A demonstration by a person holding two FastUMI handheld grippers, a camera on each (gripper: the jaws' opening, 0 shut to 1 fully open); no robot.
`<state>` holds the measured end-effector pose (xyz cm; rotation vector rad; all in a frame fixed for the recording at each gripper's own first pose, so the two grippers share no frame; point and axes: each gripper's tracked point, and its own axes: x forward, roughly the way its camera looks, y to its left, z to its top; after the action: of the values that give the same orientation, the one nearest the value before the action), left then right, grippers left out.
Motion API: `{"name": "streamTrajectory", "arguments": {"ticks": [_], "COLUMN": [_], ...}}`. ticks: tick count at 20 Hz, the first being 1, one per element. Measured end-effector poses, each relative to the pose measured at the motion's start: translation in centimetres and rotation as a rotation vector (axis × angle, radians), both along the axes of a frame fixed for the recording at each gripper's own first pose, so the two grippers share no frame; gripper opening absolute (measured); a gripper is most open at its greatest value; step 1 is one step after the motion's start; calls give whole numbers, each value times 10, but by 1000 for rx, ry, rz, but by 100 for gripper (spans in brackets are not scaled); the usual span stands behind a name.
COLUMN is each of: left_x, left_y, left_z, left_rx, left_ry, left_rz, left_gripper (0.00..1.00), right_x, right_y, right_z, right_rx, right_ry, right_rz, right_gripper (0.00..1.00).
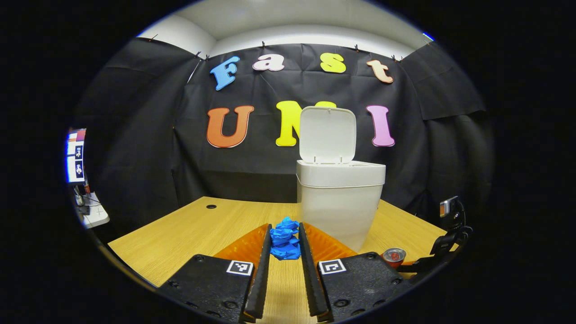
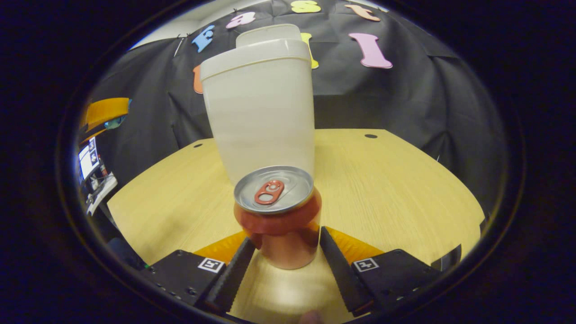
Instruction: Press the lid of the desktop garbage bin to open it, pick up the crumpled paper on the desktop and throw it into the bin, then pick up the pop can on the desktop and drop it into the bin, and finally close the garbage bin lid.
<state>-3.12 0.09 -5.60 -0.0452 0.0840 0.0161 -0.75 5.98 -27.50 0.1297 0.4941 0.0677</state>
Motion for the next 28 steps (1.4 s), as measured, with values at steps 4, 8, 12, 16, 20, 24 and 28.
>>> {"name": "streamTrajectory", "arguments": {"ticks": [4, 8, 12, 16, 20, 24, 28], "left_x": [11, 26, 50, 83, 119, 151, 171], "left_y": [-4, -18, -25, -35, -47, -61, -70], "left_z": [14, 48, 87, 116, 129, 130, 112], "left_rx": [-2, -22, -7, -5, 8, 32, 0], "left_ry": [-17, -65, -124, -144, -145, -139, -91], "left_rz": [-18, -58, -72, -97, -107, -126, -140], "left_gripper": [39, 39, 39, 39, 39, 38, 40], "right_x": [-2, -11, -15, -19, -21, -24, -26], "right_y": [-8, -23, -37, -54, -73, -94, -106], "right_z": [13, 28, 53, 76, 79, 81, 86], "right_rx": [10, 21, 30, 24, 27, 28, 20], "right_ry": [-28, -58, -100, -149, -157, -162, -178], "right_rz": [1, -3, 8, 1, -9, -47, -75], "right_gripper": [82, 80, 80, 80, 80, 80, 80]}}
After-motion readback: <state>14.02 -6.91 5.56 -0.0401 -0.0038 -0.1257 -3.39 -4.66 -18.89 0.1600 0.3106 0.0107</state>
